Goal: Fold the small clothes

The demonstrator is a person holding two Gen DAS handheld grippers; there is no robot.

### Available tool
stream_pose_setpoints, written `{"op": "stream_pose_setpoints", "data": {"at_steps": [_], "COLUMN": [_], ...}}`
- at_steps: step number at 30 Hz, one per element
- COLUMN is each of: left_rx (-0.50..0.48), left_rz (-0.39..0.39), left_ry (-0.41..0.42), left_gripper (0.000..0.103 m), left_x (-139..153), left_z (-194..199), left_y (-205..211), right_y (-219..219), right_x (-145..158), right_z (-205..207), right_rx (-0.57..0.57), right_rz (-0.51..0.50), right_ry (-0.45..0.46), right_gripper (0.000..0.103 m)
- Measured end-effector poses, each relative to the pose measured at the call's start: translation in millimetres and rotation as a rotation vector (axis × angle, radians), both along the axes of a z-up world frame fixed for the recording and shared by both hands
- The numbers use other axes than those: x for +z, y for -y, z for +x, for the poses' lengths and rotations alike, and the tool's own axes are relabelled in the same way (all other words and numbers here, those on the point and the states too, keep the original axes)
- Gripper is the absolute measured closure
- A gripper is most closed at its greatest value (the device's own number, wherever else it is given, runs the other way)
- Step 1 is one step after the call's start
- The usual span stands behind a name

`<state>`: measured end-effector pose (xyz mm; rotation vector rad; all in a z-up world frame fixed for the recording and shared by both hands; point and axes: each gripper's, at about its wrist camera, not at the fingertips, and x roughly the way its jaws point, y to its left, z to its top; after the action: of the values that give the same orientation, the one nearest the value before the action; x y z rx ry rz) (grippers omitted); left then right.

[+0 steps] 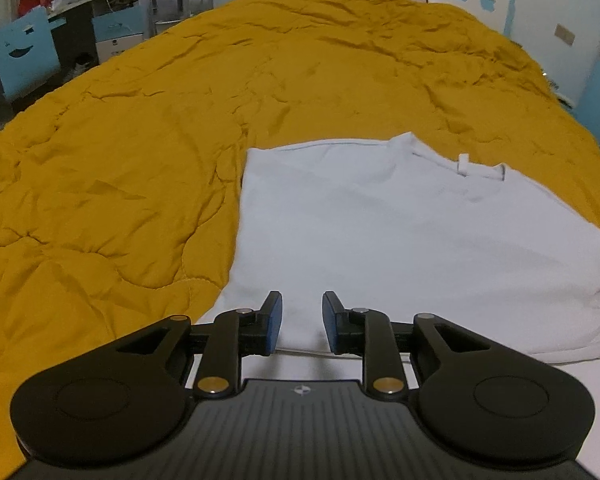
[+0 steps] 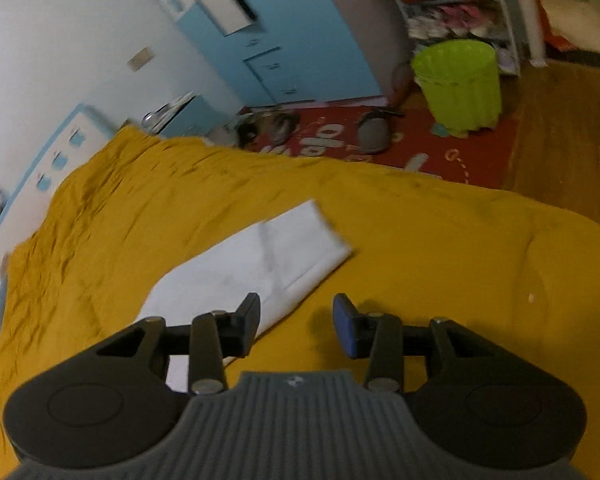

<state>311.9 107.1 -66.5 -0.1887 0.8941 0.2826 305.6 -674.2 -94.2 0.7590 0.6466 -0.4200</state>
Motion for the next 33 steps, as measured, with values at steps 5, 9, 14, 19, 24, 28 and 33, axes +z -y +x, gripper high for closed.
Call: {"op": "stream_pose_setpoints", "data": {"at_steps": [5,9,14,19,24,28,33], "left_rx": [0.029,0.029,0.017,-0.022,-0.072,-0.107,-0.1], "left_rz": [0.012,0.024,0.029,0.032,0.087,0.101,0.05], "left_ry": [-0.006,-0.013,-0.001,0.029,0.086,0.139,0.196], "left_gripper": [0.074,0.074,0.074,0.074,0.074,0.074,0.074], "left_x": [-2,-4,0,13,33,50,65], "left_z": [6,5,-1,-12,-28,-44,-59], "left_y": [4,4,-3,-12,-16,-25,-52], "right_y": [23,29,-1,-72,-176,-274,-390], "right_x": [-23,-26,19,109,199,258,297], "right_z": [27,43,52,60,75,87,94], "right_rx": [-0.025,-0.022,0.039,0.174,0.342,0.49,0.647], "right_rz": [0.034,0.014,-0.132,-0.243,-0.315,-0.327,-0.301], "right_ry": [-0.01,-0.012,0.032,0.165,0.3,0.404,0.481], "right_gripper": [0.069,0.102,0.102,0.102,0.102,0.102,0.103]}}
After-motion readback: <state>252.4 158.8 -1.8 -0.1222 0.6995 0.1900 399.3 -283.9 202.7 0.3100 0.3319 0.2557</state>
